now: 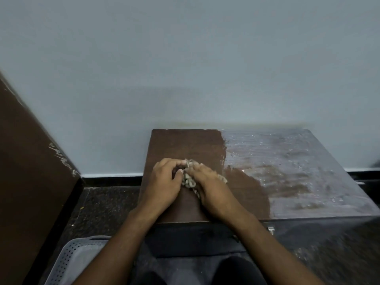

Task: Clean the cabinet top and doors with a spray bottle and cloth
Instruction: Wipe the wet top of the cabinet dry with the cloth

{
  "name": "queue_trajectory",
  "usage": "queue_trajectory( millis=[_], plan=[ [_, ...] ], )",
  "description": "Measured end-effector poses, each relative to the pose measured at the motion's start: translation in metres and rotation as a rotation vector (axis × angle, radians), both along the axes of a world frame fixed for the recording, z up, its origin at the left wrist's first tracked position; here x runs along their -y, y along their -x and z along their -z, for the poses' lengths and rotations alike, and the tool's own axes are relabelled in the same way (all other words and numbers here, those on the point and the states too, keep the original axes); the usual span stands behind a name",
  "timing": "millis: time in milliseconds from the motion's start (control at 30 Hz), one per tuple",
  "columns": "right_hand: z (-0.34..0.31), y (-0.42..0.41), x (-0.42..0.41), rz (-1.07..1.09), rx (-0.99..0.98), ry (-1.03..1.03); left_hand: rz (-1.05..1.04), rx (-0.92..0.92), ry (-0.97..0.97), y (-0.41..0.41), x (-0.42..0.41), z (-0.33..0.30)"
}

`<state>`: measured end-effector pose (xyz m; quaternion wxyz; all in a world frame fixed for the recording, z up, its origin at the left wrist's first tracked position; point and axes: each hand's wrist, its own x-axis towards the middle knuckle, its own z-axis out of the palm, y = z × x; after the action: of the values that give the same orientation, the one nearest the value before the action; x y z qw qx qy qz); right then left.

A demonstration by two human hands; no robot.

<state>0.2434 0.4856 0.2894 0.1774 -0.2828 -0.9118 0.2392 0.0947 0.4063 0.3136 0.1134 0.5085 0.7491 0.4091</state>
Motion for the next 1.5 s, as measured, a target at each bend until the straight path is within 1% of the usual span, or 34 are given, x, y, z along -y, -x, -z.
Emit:
queue_trajectory(
  millis=[67,133,233,267,333,400,500,567,633,700,800,867,933,1000,1100,1233,1367,1500],
  plan=[
    [0.002,-0.028,0.028,-0.042,0.026,-0.034,0.036,0.016,-0.004,-0.012,-0.005,0.000],
    [0.002,-0.060,0.039,-0.034,0.050,-0.026,0.092,0.007,-0.010,-0.022,-0.009,0.002],
    [-0.002,-0.081,0.005,0.094,0.098,-0.031,0.173,-0.041,0.030,-0.033,-0.010,0.005],
    [-0.004,-0.079,-0.013,0.142,0.114,-0.034,0.187,-0.052,0.041,-0.036,-0.009,0.006],
    [-0.007,-0.067,-0.045,0.197,0.081,-0.026,0.195,-0.069,0.048,-0.038,-0.009,0.010],
    [-0.006,-0.054,-0.058,0.240,0.049,-0.023,0.190,-0.092,0.042,-0.038,-0.013,0.011],
    [-0.003,-0.058,-0.038,0.261,0.050,-0.041,0.176,-0.155,0.050,-0.037,-0.031,0.012],
    [-0.001,-0.073,-0.013,0.196,0.052,-0.042,0.172,-0.194,0.043,-0.038,-0.044,0.012],
    [0.002,-0.086,-0.006,0.138,0.063,-0.027,0.177,-0.233,0.036,-0.040,-0.056,0.011],
    [0.003,-0.085,-0.031,0.150,0.101,-0.031,0.191,-0.277,0.044,-0.042,-0.068,0.010],
    [0.001,-0.064,-0.080,0.224,0.081,-0.017,0.212,-0.312,0.074,-0.043,-0.086,0.009],
    [-0.002,-0.050,-0.099,0.262,0.073,-0.016,0.224,-0.328,0.075,-0.042,-0.099,0.008],
    [-0.004,-0.047,-0.094,0.261,0.055,-0.003,0.236,-0.334,0.069,-0.039,-0.112,0.005],
    [-0.003,-0.054,-0.072,0.216,0.040,0.013,0.251,-0.321,0.058,-0.035,-0.125,0.004],
    [0.008,-0.076,-0.038,0.198,0.105,-0.068,0.304,-0.271,0.039,-0.033,-0.135,0.005],
    [0.012,-0.091,-0.053,0.269,0.111,-0.022,0.378,-0.243,0.052,-0.038,-0.130,0.006],
    [0.005,-0.078,-0.075,0.354,0.071,0.014,0.371,-0.275,0.096,-0.042,-0.128,0.015],
    [0.011,-0.086,-0.030,0.317,0.061,-0.078,0.342,-0.265,0.078,-0.046,-0.121,0.020]
  ],
)
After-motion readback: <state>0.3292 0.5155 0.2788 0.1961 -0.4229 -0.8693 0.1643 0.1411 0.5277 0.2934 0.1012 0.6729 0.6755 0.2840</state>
